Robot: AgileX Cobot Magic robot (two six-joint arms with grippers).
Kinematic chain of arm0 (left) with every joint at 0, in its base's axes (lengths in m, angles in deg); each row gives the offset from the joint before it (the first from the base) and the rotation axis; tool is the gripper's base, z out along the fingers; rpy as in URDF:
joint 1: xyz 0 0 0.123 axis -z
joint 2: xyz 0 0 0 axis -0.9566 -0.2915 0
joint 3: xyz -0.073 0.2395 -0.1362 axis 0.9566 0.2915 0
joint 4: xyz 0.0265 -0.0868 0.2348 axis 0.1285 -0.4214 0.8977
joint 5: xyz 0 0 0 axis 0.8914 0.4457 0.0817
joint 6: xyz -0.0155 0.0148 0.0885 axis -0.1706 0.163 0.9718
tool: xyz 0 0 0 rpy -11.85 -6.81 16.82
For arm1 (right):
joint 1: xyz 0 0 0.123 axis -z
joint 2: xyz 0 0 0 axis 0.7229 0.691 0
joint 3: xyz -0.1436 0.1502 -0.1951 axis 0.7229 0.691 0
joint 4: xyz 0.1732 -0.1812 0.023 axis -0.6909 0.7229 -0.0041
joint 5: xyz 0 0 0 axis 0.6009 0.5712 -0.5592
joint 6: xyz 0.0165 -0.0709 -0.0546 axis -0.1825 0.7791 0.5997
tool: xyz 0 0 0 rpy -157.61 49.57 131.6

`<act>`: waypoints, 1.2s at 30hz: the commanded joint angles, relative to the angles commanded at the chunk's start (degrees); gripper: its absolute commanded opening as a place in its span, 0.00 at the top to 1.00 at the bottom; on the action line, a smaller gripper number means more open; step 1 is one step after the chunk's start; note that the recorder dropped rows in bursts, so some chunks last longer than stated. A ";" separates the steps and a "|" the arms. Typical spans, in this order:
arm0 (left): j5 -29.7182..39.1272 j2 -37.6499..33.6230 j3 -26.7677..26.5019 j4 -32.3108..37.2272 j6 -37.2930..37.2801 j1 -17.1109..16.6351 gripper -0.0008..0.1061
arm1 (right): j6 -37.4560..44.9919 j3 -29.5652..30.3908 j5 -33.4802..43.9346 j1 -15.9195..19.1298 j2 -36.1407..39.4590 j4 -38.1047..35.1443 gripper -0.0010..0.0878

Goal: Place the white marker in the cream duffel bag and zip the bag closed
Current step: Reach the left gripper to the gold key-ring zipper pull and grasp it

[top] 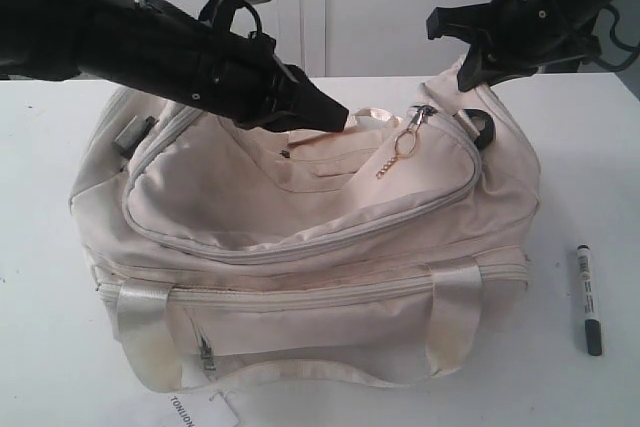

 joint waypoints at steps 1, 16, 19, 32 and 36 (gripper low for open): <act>0.12 -0.44 -0.51 -0.06 1.08 0.14 0.99 | 0.00 0.00 0.00 0.00 0.00 0.00 0.99; -12.94 -3.55 -2.20 -0.09 12.31 8.23 0.59 | 0.00 0.00 -0.02 0.00 0.00 0.23 0.99; -15.58 -3.55 -2.20 -0.09 14.87 8.93 0.51 | 0.00 0.00 -0.02 0.00 0.12 0.23 0.99; -17.10 -5.44 -2.08 -0.09 17.46 9.25 0.48 | 0.00 0.00 -0.02 0.00 0.21 0.23 0.99; -15.31 -6.48 -2.08 -0.23 17.46 9.25 0.48 | 0.00 0.00 -0.02 0.00 0.21 0.23 0.99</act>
